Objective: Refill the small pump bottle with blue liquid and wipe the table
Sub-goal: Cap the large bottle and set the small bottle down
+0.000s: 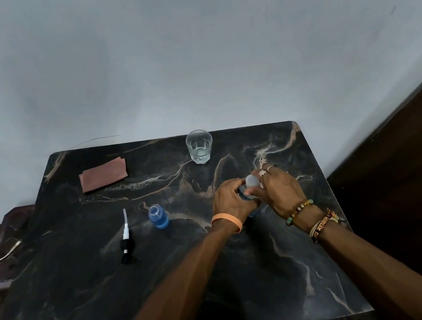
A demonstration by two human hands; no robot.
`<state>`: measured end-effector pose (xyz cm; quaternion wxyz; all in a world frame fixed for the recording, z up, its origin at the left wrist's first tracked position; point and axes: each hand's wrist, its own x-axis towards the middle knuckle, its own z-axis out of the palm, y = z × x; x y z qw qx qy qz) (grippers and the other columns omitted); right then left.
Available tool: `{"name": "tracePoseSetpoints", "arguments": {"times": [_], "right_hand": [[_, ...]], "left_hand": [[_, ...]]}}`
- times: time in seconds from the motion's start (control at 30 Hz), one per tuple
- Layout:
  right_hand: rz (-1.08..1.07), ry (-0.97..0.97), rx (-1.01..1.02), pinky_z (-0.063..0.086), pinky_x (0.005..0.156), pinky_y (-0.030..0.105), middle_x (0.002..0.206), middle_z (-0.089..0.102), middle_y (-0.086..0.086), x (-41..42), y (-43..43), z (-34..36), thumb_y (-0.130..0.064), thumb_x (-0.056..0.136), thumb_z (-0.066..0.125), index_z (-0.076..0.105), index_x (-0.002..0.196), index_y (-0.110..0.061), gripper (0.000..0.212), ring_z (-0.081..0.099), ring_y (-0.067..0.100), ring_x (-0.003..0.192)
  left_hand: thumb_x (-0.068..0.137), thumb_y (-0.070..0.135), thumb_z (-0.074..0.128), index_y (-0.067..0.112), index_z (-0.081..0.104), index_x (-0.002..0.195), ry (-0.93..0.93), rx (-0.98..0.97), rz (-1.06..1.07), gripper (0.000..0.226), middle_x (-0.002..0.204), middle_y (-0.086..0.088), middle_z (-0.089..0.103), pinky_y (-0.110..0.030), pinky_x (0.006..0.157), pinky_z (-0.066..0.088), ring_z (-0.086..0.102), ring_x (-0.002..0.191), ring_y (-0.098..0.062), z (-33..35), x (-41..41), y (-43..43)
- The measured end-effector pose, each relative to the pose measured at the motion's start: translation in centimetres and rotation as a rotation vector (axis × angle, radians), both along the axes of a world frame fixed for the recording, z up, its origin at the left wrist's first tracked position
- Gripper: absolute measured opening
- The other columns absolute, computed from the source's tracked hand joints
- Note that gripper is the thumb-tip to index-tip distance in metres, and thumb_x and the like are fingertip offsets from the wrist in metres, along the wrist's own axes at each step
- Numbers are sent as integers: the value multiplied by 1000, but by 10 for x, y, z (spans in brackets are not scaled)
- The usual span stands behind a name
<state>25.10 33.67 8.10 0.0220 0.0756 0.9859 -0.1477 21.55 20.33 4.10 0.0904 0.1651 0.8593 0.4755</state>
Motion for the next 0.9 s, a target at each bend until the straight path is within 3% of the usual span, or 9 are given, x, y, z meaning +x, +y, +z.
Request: {"name": "tracePoseSetpoints", "arguments": {"times": [0.1,0.17,0.4,0.53,0.6,0.7,0.8,0.83,0.9], "right_hand": [[-52,-6,-168,46,92,33,122,58,4,5,0,-3,-43,89,60,54,128,-20,46,55,21,111],[-60,-8,-178,45,95,35,126,57,5,4,-1,-5,-41,91,57,52,131,-20,45,54,22,115],[-60,-34,19,53,75,36,99,64,3,2,-1,-7,-53,82,64,56,105,-20,41,62,22,91],[-94,-27,-140,49,96,40,138,51,5,0,8,-10,-51,75,72,36,142,-24,80,52,27,123],[-35,19,-188,42,99,33,142,49,2,-1,12,-11,-45,78,71,43,140,-25,71,49,22,127],[-41,61,-150,48,87,27,121,66,2,1,15,-13,-46,78,71,56,131,-26,58,63,18,108],[-35,29,-61,46,96,37,141,50,3,1,13,-13,-51,75,73,44,141,-27,75,50,22,125],[6,22,-79,44,100,39,147,42,3,1,12,-13,-47,79,70,37,144,-30,75,43,23,131],[75,23,-114,44,99,38,142,48,3,0,11,-10,-39,86,65,36,143,-35,65,48,23,128]], "left_hand": [[65,32,82,19,71,91,4,11,8,31,86,6,67,-26,72,53,60,79,-8,1,1,-1],[66,34,82,19,71,89,-3,11,6,30,86,6,67,-25,71,53,61,79,-9,1,1,0],[64,24,78,22,72,96,-3,-4,-1,33,89,8,69,-27,74,54,61,81,-8,-1,0,-2],[62,26,79,21,72,95,-2,-12,3,34,87,7,68,-28,72,53,60,79,-9,0,-1,-3],[63,30,82,21,72,95,2,-2,-17,34,88,6,68,-28,74,52,60,82,-9,1,-1,-3],[63,32,82,21,71,97,-2,-6,-32,37,91,4,69,-30,76,54,61,85,-10,1,-2,-3],[63,30,81,20,70,90,11,-17,-27,30,84,5,66,-35,73,54,59,79,-10,-1,-2,-3],[64,31,82,20,71,91,16,-19,-29,31,85,6,67,-34,74,54,60,80,-10,-1,-3,-3],[64,35,83,22,71,100,4,-23,-30,40,94,5,68,-31,79,54,61,87,-10,0,-3,-3]]}}
